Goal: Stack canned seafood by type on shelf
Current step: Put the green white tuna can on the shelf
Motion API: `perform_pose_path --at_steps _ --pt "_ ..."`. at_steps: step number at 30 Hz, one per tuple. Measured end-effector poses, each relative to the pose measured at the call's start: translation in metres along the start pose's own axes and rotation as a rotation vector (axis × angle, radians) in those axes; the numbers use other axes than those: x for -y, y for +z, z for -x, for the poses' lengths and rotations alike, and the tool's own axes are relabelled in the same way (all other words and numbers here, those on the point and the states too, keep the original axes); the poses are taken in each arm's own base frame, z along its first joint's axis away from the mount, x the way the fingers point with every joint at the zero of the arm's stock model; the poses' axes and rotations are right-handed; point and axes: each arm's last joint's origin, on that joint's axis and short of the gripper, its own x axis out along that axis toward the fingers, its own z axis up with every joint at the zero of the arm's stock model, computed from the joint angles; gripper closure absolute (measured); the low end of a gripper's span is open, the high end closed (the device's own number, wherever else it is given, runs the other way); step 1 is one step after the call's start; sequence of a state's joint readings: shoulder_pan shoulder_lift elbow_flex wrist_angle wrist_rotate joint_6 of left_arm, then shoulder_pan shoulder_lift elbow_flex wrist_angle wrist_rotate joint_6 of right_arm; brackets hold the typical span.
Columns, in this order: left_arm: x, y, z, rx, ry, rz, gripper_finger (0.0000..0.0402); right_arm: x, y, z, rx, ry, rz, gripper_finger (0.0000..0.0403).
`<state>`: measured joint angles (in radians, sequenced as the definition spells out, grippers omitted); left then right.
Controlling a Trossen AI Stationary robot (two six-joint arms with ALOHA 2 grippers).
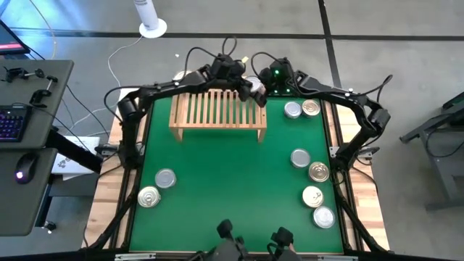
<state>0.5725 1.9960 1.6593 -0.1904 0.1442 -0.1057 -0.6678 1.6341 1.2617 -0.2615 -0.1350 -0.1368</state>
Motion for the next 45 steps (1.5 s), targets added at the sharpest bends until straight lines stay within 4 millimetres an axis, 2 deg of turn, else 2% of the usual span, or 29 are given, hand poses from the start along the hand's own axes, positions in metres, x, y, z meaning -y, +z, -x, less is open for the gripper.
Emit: perform_pose_path --at_steps 5,9,17,20,25,30,33,37,45 --pt "-0.007 -0.004 -0.003 -0.026 0.011 0.024 0.0401 0.000 0.000 0.000 0.003 -0.003 -0.001 0.0010" --pt "-0.011 -0.006 -0.002 -0.055 0.085 0.018 0.0401 0.000 0.001 0.001 0.003 -0.011 -0.005 0.0011" --pt "-0.011 -0.009 -0.003 -0.066 0.103 0.005 0.0401 0.000 -0.004 0.008 -0.063 -0.046 -0.023 0.0010" --pt "-0.011 -0.009 -0.003 -0.061 0.094 0.007 0.0401 0.000 -0.001 0.022 -0.075 -0.112 -0.029 0.0010" --pt "-0.005 -0.006 -0.005 -0.024 0.077 -0.001 0.0401 -0.001 0.009 0.065 -0.024 -0.218 -0.025 0.0010" --pt "0.001 -0.004 -0.008 0.013 0.063 0.001 0.0401 -0.008 0.017 0.103 0.052 -0.230 -0.044 0.0009" --pt "0.002 -0.005 -0.010 0.028 0.054 0.001 0.0401 -0.015 0.019 0.118 0.086 -0.219 -0.044 0.0009" --pt "0.003 -0.005 -0.015 0.054 0.044 0.000 0.0401 -0.023 0.021 0.127 0.113 -0.198 -0.044 0.0009" --pt "0.005 -0.006 -0.027 0.125 0.017 -0.008 0.0401 -0.037 0.021 0.126 0.095 -0.153 -0.016 0.0009"
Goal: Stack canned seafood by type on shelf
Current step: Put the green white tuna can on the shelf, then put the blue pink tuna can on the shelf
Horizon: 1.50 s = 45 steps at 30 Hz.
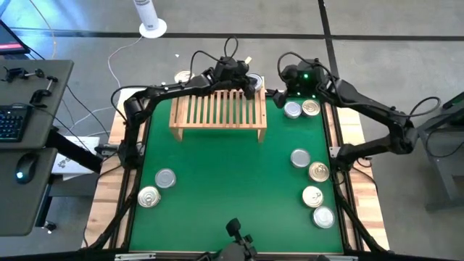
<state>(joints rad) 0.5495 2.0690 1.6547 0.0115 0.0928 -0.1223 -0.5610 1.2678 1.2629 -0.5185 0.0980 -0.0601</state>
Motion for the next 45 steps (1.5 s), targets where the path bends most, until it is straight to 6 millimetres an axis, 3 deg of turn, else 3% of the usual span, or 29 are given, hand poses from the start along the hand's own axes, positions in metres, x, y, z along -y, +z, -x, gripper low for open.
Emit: perform_pose_path --at_steps 6,11,19,22,31,39,45 --pt "0.006 0.007 0.008 0.011 -0.012 -0.012 0.0401 -0.005 -0.003 0.000 -0.032 0.012 0.012 0.0009" --pt "0.018 0.029 0.039 0.018 -0.029 -0.091 0.0401 -0.013 -0.008 -0.002 -0.029 0.035 0.059 0.0009" --pt "0.063 0.040 0.110 -0.090 -0.064 -0.294 0.0401 -0.049 -0.070 -0.017 0.029 0.093 0.129 0.0009" --pt "0.089 0.023 0.137 -0.093 -0.090 -0.349 0.0401 -0.070 -0.094 -0.011 0.060 0.105 0.159 0.0009" --pt "0.161 -0.070 0.216 -0.047 -0.105 -0.435 0.0401 -0.138 -0.149 0.035 0.189 0.253 0.141 0.0009" --pt "0.224 -0.128 0.276 -0.048 -0.174 -0.431 0.0401 -0.192 -0.174 0.074 0.269 0.349 0.144 0.0009" --pt "0.254 -0.163 0.318 -0.089 -0.219 -0.328 0.0402 -0.222 -0.198 0.082 0.253 0.389 0.124 0.0009"
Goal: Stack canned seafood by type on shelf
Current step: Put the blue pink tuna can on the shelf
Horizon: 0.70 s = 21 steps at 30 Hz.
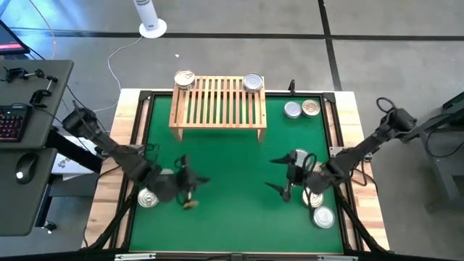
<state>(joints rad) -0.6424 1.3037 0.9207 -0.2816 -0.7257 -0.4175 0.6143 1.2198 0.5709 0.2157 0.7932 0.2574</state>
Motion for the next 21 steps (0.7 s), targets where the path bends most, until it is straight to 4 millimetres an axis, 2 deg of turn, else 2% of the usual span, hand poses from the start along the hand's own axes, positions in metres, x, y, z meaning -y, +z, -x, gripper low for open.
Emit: perform_pose_path --at_steps 4,10,17,21 --pt "0.011 -0.024 0.021 -0.102 0.025 0.194 0.0401 -0.015 -0.016 -0.004 -0.028 -0.017 -0.073 0.0009" --pt "0.009 -0.056 0.048 -0.252 0.132 0.373 0.0402 -0.035 -0.039 -0.011 -0.024 -0.049 -0.128 0.0009" --pt "0.004 -0.074 0.070 -0.325 0.221 0.452 0.0402 -0.052 -0.055 -0.017 -0.001 -0.062 -0.192 0.0009" --pt "0.005 -0.080 0.075 -0.329 0.226 0.474 0.0401 -0.053 -0.058 -0.017 -0.023 -0.054 -0.280 0.0009"
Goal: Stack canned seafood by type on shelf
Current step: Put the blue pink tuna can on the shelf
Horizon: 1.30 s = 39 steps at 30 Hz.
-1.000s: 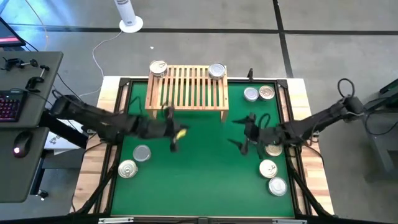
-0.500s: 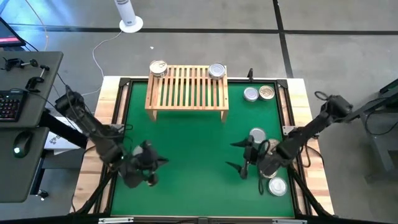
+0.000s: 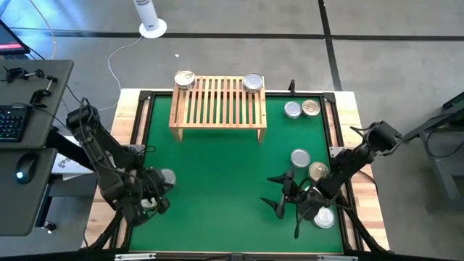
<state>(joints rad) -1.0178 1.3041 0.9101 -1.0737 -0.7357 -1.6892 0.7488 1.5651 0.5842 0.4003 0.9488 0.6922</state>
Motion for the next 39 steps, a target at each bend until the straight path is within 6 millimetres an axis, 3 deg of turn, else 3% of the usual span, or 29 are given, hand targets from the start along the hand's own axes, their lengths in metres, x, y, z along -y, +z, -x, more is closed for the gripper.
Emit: perform_pose_path --at_steps 5,11,16,21,26,30,39 --pt "-0.007 -0.008 -0.003 -0.091 0.052 0.119 0.0402 0.002 -0.003 0.000 -0.046 0.013 -0.021 0.0009" --pt "-0.015 -0.013 -0.005 -0.465 0.254 0.254 0.0402 0.002 -0.003 0.000 -0.045 0.010 -0.018 0.0009" --pt "-0.018 -0.016 -0.012 -0.551 0.343 0.268 0.0402 0.002 -0.003 0.000 -0.041 0.005 -0.014 0.0009" --pt "-0.011 -0.028 -0.022 -0.755 0.338 0.251 0.0402 0.002 -0.003 0.000 -0.045 0.012 -0.007 0.0009" --pt "0.001 -0.037 -0.032 -0.770 0.283 0.222 0.0402 0.002 -0.003 0.000 -0.044 0.013 0.017 0.0009" --pt "0.020 -0.041 -0.045 -0.733 0.127 0.225 0.0402 0.002 -0.003 0.000 -0.042 0.013 0.025 0.0009" --pt "0.055 -0.026 -0.108 -0.459 -0.128 0.131 0.0401 0.001 -0.002 0.000 -0.040 0.014 0.046 0.0009"
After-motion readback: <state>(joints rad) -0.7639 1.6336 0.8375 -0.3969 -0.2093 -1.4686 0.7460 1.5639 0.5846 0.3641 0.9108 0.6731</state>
